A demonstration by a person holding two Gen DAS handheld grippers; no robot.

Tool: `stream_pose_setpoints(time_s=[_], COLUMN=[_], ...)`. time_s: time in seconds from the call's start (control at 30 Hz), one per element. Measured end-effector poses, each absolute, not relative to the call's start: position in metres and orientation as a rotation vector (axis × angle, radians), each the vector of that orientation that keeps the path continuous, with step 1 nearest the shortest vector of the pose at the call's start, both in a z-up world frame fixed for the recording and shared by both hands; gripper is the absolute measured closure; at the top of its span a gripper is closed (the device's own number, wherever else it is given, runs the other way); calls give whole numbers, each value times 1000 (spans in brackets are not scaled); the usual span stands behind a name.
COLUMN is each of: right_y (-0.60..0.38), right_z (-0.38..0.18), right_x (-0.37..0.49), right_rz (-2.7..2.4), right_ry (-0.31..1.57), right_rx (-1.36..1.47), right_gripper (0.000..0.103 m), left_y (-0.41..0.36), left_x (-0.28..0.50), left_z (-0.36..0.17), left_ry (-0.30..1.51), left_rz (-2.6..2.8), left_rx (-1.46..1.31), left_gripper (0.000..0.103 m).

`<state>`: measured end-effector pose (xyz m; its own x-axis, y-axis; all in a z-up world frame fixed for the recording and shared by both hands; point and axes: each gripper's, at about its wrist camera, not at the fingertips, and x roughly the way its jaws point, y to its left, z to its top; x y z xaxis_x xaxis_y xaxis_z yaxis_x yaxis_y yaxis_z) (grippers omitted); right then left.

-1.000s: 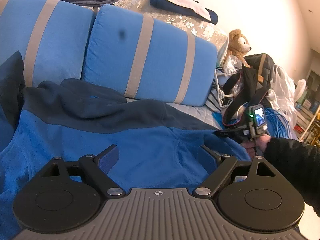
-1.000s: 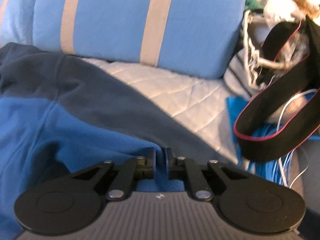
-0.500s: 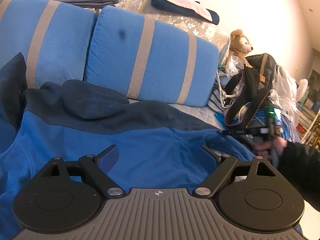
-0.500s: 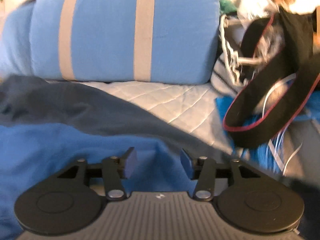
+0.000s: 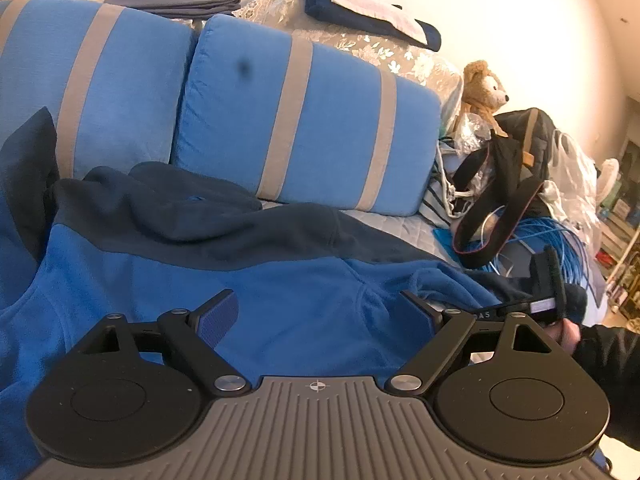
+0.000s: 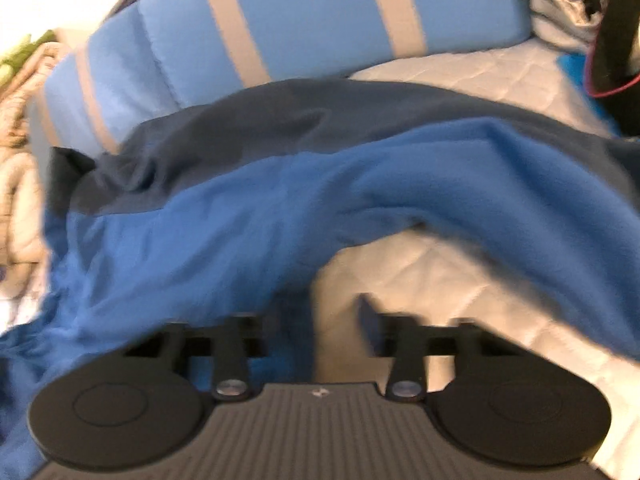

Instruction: Fold clothes

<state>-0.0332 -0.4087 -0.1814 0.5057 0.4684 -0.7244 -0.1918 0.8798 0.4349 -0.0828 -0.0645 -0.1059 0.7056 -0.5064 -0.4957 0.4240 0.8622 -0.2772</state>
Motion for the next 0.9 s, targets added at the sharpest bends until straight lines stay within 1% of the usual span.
stream_pose_setpoints(time_s=[0.23,0.3,0.4,0.43,0.47,0.6,0.67,0.73,0.77,0.9], right_y=[-375,-385,-404,-410,-416,-441,-453,-465,-467,-471], right_z=[-171,-174,-179,-180,-182,-188,-192,-201,-204,-213], right_x=[-39,-39,-38,-38,-37,-36,-35,-32,-30,-23], right_rz=[533,499,439,418,398,315,272,220,200,120], right_ry=[967,960,949,944,939,918,905,896,893,881], right_rx=[312,377,487,523,559,704,775,908,953,1102], right_gripper=[100,99,95,89,80,78,73,69,61,51], left_y=[-64,-64,-63,-63,-63,-63,-63,-63,-64,-64], left_x=[-83,-83,-83,-83,-83,-83,-83,-83,-83,-83], left_z=[-106,-106,-106,-106,-106,-106,-106,-106,-106,-106], left_ry=[593,595,593,593,594,595,595,596,596,598], left_rz=[-515,-514,-513,-513,-513,-512,-511,-508,-508,-504], left_rx=[-146,-147,-146,-147,-148,-147,-147,-145,-144,-141], left_gripper=[17,17,17,17,17,17,17,17,17,17])
